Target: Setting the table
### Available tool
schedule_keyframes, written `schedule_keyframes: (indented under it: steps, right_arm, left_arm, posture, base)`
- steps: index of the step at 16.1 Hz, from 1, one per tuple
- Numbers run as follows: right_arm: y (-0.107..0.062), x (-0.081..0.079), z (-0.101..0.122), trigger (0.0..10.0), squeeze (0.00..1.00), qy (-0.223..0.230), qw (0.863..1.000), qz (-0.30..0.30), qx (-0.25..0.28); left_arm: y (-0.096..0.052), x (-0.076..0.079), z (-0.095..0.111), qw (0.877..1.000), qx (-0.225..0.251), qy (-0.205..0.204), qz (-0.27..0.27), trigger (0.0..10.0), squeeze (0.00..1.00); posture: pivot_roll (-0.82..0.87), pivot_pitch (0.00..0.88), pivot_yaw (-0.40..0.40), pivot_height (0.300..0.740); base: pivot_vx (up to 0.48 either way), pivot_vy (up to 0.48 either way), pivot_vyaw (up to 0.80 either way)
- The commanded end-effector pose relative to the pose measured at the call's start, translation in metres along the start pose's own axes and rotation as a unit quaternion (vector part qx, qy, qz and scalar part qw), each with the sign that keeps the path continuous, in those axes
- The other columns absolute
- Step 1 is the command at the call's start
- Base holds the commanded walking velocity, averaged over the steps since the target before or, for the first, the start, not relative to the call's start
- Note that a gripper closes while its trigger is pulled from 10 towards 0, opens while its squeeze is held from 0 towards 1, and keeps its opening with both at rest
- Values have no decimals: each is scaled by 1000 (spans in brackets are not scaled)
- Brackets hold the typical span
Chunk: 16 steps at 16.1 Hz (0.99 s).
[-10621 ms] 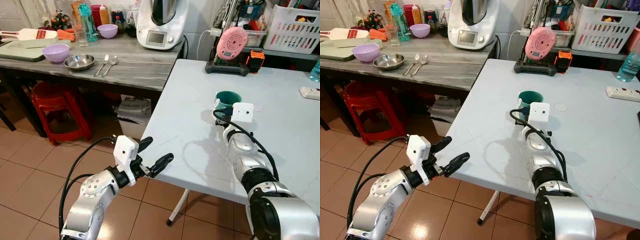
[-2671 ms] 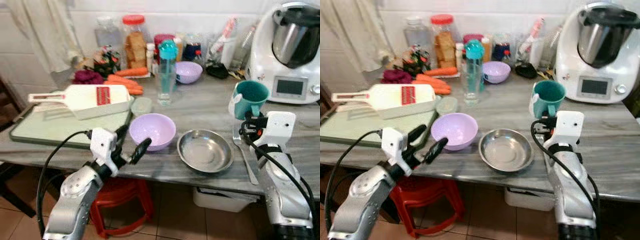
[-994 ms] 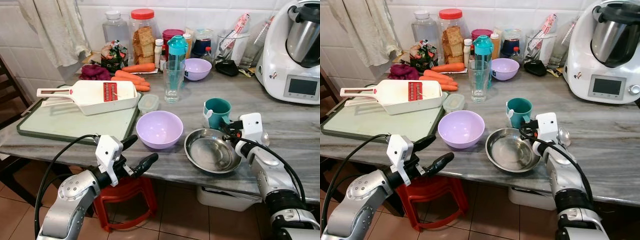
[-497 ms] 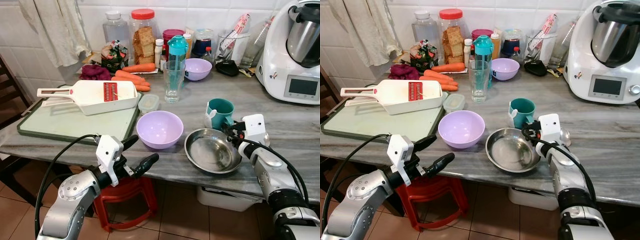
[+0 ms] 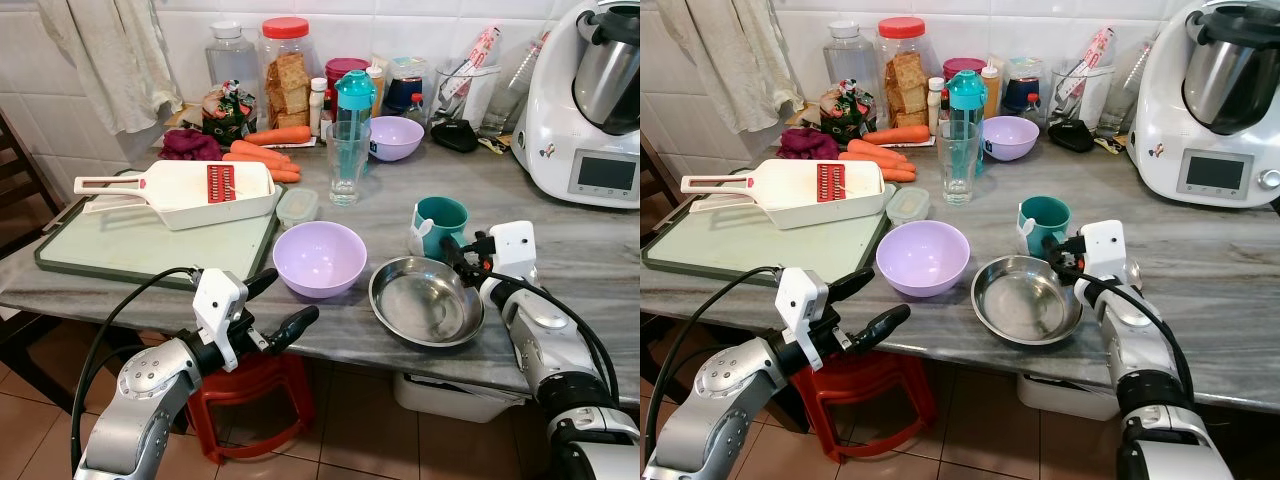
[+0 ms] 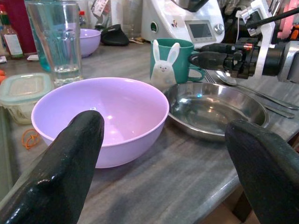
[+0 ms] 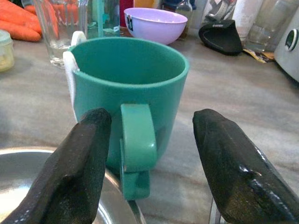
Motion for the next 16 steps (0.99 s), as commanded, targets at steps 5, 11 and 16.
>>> schedule_keyframes:
  steps: [5,11,16]
  right_arm:
    - [-4,10,36,10000,1000,-5,997,-35,72]
    - [-31,-8,64,10000,1000,3,990,-71,123]
    - [-50,-25,86,10000,1000,11,987,-92,131]
  left_arm:
    - [2,0,0,1000,2,2,-2,10000,0]
    - [6,-6,7,999,30,-16,16,10000,0]
    - [0,-48,32,978,117,-35,169,10000,0]
  posture:
    - [-12,0,20,740]
    - [-26,0,17,740]
    - [-24,0,13,740]
  base:
    - [0,0,0]
    - [0,0,0]
    - [0,0,0]
Point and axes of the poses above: a point about 5 cm out from each wrist's last joint towards the gripper, its own y axis pointing out of the wrist towards the gripper, its own z axis along the axis of the wrist's last joint, x = y × z, the point moved 4 cm from there along y, pointing out of the wrist towards the gripper, and after that the axes turned 14 degrees about -y, right-handed, at the moved point
